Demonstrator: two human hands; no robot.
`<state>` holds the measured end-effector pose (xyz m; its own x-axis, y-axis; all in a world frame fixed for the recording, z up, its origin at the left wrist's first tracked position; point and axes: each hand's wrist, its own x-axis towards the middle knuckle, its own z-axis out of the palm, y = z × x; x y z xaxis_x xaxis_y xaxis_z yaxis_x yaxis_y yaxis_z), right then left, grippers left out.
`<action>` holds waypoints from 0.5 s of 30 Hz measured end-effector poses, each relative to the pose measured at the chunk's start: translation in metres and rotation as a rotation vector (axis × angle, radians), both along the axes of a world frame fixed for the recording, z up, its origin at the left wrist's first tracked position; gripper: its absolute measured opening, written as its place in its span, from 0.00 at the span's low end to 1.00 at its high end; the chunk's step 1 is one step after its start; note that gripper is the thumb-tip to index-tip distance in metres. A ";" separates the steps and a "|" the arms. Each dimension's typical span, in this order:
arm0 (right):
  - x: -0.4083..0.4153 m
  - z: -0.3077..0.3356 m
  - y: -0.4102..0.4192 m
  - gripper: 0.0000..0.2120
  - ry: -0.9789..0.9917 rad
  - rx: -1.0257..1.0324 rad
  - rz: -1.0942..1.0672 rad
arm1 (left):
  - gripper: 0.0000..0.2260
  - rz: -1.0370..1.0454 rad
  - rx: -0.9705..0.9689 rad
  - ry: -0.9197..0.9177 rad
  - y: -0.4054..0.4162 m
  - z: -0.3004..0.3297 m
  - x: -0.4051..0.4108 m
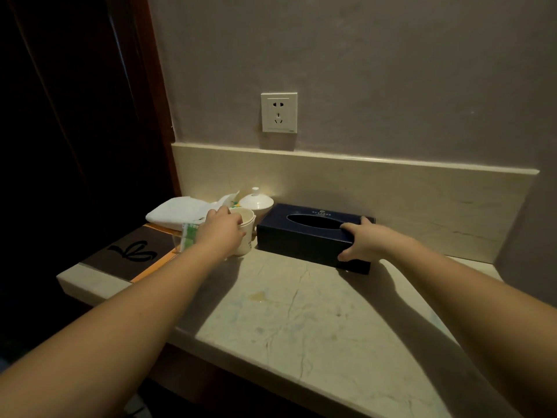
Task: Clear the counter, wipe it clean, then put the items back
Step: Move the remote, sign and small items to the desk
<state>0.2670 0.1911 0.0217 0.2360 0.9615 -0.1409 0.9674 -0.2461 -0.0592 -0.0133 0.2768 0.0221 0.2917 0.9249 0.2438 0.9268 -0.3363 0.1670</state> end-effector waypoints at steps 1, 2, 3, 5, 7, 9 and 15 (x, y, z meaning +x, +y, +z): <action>-0.001 0.000 0.001 0.40 -0.002 0.001 -0.002 | 0.11 -0.007 0.001 -0.021 0.000 -0.001 0.000; -0.001 -0.001 0.003 0.39 -0.003 0.005 -0.005 | 0.11 -0.013 0.006 -0.041 -0.001 -0.002 0.000; -0.001 -0.001 0.004 0.39 -0.004 0.010 -0.006 | 0.10 -0.018 0.015 -0.062 -0.003 -0.003 0.001; -0.001 -0.002 0.007 0.39 -0.005 0.018 -0.010 | 0.10 -0.026 0.030 -0.114 -0.006 -0.003 0.001; -0.001 -0.004 0.009 0.40 -0.014 0.020 -0.018 | 0.09 -0.042 0.034 -0.169 -0.012 -0.003 0.000; -0.001 -0.006 0.009 0.42 -0.016 0.027 -0.031 | 0.09 -0.065 0.044 -0.209 -0.020 -0.004 -0.002; -0.007 -0.003 0.000 0.43 0.028 0.078 -0.063 | 0.10 -0.083 0.078 -0.338 -0.045 0.003 -0.012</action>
